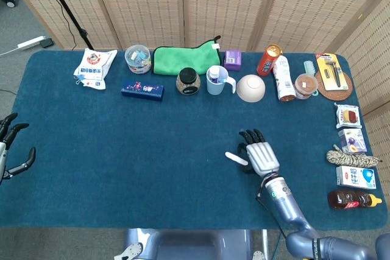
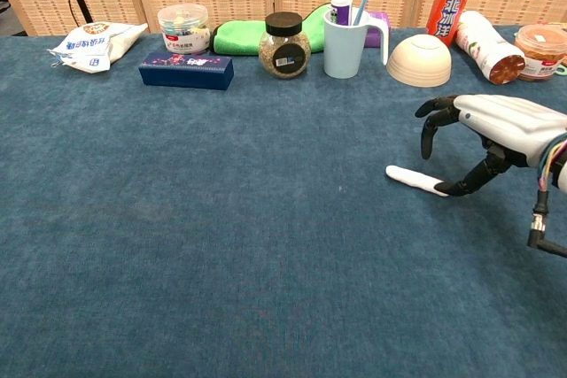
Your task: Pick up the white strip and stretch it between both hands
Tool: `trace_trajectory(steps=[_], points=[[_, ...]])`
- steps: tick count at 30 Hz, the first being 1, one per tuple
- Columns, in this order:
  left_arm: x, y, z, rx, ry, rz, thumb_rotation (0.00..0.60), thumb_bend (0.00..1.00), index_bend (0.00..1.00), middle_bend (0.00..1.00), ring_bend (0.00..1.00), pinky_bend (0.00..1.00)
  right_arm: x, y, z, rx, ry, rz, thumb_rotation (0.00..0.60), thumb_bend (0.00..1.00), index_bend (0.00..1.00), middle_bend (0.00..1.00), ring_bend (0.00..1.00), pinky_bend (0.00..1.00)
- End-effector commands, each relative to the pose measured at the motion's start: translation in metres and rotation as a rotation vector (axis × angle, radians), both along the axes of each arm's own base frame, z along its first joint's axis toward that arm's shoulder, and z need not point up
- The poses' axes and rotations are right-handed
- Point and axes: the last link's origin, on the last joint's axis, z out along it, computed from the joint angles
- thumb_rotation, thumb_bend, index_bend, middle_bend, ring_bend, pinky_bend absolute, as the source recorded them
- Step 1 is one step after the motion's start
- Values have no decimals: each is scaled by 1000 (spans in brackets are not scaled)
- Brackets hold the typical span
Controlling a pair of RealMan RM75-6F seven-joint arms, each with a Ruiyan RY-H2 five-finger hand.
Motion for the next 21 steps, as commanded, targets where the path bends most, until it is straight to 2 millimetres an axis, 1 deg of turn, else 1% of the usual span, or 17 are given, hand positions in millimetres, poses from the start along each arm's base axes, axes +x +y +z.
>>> trace_trajectory(steps=[1,21], points=[[0,0,0,1,1,-1,201,401,218,103,114,82,0,1,-2,3,2,1,600,271,460,142,77,0],[-3,-2,0,3,-5,7,199,401,219,103,114,82,-9,-7,-14,-14,32,-13,600,273,485,170,97,0]])
